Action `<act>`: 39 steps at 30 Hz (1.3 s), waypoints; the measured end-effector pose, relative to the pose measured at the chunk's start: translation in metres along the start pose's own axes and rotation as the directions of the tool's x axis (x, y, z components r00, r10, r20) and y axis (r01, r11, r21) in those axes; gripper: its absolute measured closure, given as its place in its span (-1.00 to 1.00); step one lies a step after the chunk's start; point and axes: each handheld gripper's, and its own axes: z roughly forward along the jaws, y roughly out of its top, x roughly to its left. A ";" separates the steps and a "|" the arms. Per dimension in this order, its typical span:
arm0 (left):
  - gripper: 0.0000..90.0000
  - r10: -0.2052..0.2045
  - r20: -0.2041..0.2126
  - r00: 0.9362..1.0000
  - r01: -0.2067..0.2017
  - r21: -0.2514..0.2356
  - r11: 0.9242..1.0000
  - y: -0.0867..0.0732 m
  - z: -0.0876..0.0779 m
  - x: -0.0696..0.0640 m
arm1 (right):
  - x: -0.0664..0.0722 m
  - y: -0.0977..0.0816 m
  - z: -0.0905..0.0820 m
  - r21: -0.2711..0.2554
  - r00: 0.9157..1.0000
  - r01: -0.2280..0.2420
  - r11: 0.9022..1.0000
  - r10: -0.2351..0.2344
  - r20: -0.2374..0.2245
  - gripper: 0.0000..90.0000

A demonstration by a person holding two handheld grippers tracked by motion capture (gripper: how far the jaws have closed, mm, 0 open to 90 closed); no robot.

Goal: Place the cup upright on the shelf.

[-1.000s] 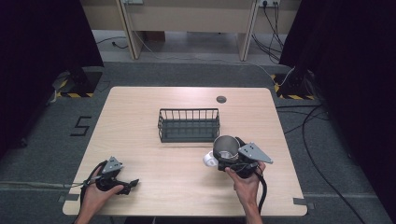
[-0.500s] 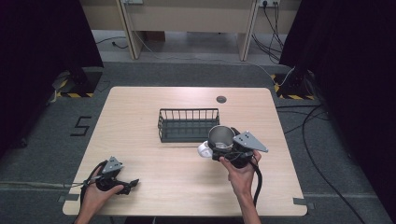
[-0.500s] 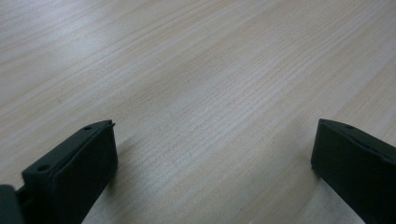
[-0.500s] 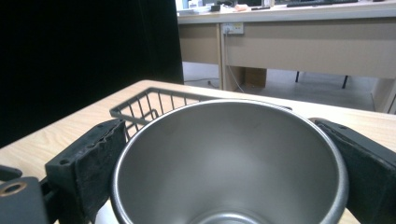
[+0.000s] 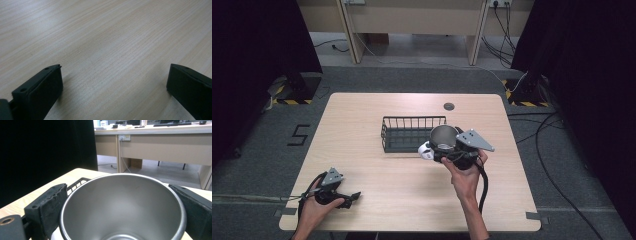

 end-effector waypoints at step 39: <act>-1.00 0.000 0.001 1.000 0.000 -0.001 1.000 0.000 0.000 0.000 | 0.000 0.047 0.072 0.022 0.998 -0.021 1.000 0.020 0.057 -0.87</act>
